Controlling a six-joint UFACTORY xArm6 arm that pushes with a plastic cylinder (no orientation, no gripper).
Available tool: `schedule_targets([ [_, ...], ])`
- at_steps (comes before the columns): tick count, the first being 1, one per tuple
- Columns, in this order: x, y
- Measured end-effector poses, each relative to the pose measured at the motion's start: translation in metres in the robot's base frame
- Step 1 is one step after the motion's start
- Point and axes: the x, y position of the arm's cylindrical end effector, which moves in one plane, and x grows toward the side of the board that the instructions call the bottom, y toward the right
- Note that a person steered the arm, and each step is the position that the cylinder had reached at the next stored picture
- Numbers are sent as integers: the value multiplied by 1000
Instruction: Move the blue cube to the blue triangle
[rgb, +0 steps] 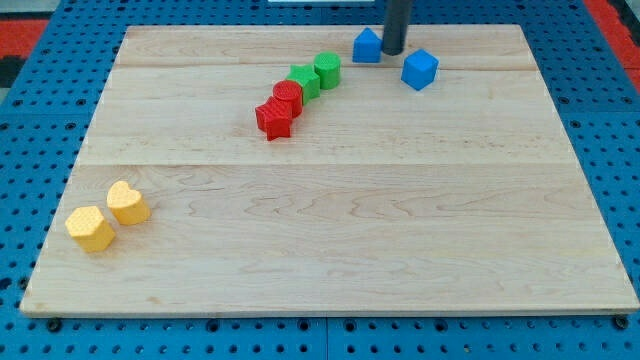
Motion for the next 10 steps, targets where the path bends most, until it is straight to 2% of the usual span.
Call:
schedule_targets([
  [1, -1, -50],
  [2, -11, -73],
  [3, -5, -69],
  [4, 2, 2],
  [5, -15, 113],
  [6, 30, 140],
  [7, 64, 108],
  [8, 57, 71],
  [10, 4, -6],
])
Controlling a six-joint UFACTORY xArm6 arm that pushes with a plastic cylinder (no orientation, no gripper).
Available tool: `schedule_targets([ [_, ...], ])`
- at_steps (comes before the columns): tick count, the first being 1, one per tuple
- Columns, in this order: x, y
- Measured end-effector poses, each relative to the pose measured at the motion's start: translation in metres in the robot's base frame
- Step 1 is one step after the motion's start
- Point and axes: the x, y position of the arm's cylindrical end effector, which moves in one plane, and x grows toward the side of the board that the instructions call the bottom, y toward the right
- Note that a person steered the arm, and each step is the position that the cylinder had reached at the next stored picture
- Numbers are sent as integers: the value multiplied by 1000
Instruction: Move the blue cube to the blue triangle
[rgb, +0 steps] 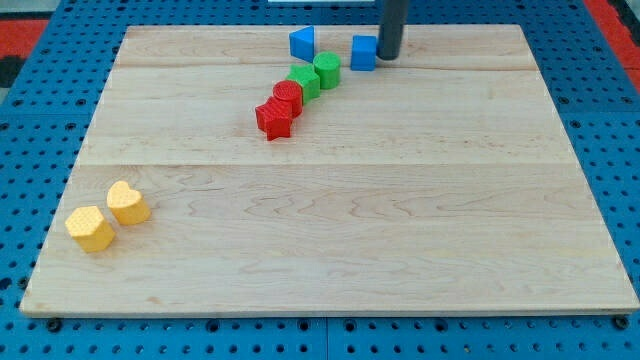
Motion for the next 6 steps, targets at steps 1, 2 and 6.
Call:
schedule_targets([
  [1, -9, -34],
  [2, -14, -41],
  [6, 9, -63],
])
